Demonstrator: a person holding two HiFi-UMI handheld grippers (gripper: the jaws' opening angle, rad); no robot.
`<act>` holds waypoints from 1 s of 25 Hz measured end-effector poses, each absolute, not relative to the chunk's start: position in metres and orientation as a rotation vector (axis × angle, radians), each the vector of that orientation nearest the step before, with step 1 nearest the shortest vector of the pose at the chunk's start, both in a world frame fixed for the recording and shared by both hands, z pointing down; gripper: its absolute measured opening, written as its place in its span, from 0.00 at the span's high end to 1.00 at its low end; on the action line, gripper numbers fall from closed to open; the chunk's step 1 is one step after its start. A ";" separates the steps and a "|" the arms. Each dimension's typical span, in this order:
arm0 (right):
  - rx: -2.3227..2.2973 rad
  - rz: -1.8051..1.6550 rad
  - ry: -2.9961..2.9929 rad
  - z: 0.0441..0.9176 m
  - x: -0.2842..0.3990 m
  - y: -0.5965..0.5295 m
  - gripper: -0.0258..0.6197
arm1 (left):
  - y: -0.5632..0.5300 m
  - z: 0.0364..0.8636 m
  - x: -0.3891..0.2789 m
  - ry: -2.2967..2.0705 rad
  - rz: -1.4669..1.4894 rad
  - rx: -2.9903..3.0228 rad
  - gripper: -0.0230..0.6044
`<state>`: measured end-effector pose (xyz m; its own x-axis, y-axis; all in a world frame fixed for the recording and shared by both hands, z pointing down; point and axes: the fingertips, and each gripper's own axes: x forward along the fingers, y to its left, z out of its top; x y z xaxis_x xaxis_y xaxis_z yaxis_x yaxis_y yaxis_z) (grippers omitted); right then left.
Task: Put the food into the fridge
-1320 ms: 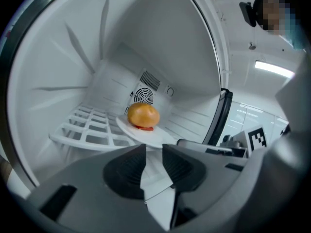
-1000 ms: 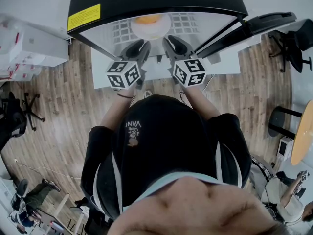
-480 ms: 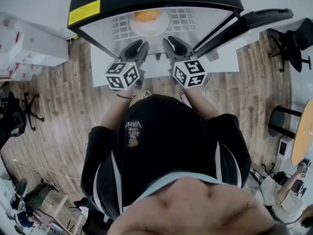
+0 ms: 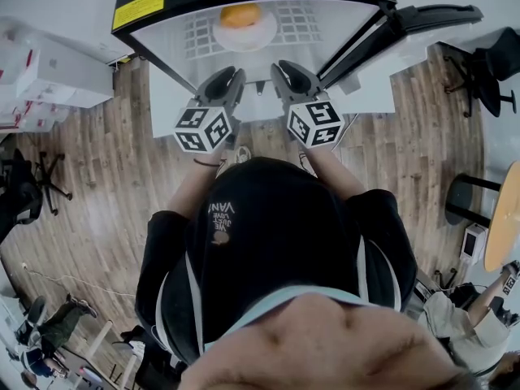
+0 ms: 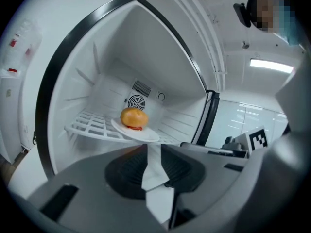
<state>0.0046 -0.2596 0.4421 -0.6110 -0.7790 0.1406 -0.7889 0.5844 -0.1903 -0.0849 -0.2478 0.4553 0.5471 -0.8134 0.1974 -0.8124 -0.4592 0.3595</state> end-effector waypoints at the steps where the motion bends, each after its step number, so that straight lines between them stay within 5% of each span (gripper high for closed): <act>1: 1.364 0.360 -2.760 0.442 0.005 -0.257 0.85 | -0.246 0.454 -0.085 -1.331 -0.005 2.377 0.81; 25: 1.291 0.297 -2.807 0.436 0.014 -0.209 0.92 | -0.191 0.448 -0.089 -1.476 -0.059 2.351 0.91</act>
<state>0.0140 -0.2087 0.4357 -0.6534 -0.7484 0.1141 -0.7557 0.6358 -0.1571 -0.0888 -0.1910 0.4482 0.4523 -0.8783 0.1549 -0.8630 -0.3872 0.3245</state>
